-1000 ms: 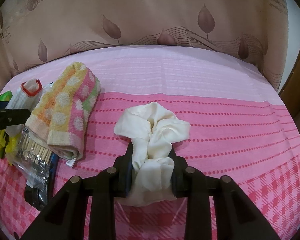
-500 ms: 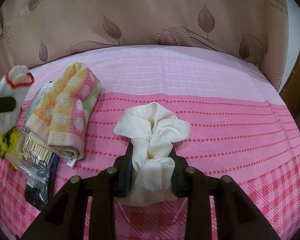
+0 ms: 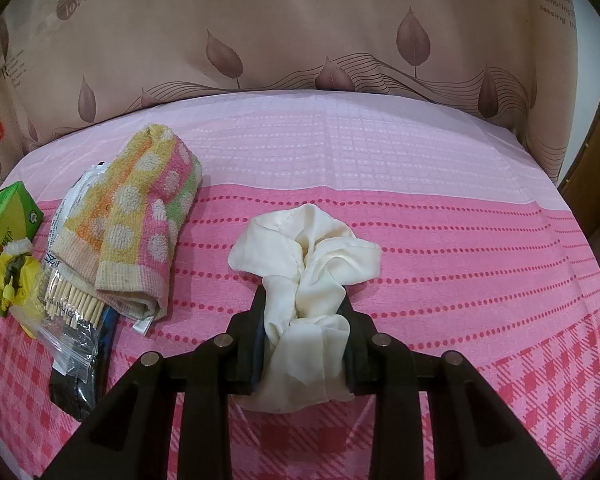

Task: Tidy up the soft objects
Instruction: 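Grasp the white waffle sock with red trim using the left tool while the right tool holds the scrunchie, then carry the waffle sock into the gold tin and open the left tool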

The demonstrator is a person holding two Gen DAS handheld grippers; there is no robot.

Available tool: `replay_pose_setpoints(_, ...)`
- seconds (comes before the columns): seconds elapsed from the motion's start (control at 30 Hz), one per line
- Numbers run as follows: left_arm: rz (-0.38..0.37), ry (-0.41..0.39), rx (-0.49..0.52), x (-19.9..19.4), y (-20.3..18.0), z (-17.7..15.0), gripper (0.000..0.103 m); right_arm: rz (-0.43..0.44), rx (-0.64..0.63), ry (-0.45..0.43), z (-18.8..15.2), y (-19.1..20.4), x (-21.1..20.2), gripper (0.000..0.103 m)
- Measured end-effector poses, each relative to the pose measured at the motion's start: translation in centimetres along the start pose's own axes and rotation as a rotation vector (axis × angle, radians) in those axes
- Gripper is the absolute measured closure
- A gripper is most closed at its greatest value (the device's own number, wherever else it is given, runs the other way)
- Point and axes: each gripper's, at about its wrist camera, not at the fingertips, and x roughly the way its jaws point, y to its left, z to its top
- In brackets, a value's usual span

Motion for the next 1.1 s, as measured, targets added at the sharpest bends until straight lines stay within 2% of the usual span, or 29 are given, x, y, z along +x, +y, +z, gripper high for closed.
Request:
replay_pose_setpoints(0.57, 0.201, -0.042, -0.089, -5.3, 10.7, -2.1, 0.075, -0.003, -0.003, 0.000, 0.0, 0.2, 0.0, 0.073)
replay_pose_setpoints(1.1, 0.324, 0.004, -0.207, -4.4, 20.4, -3.4, 0.075, -0.006, -0.007, 0.000, 0.1, 0.4, 0.0, 0.073)
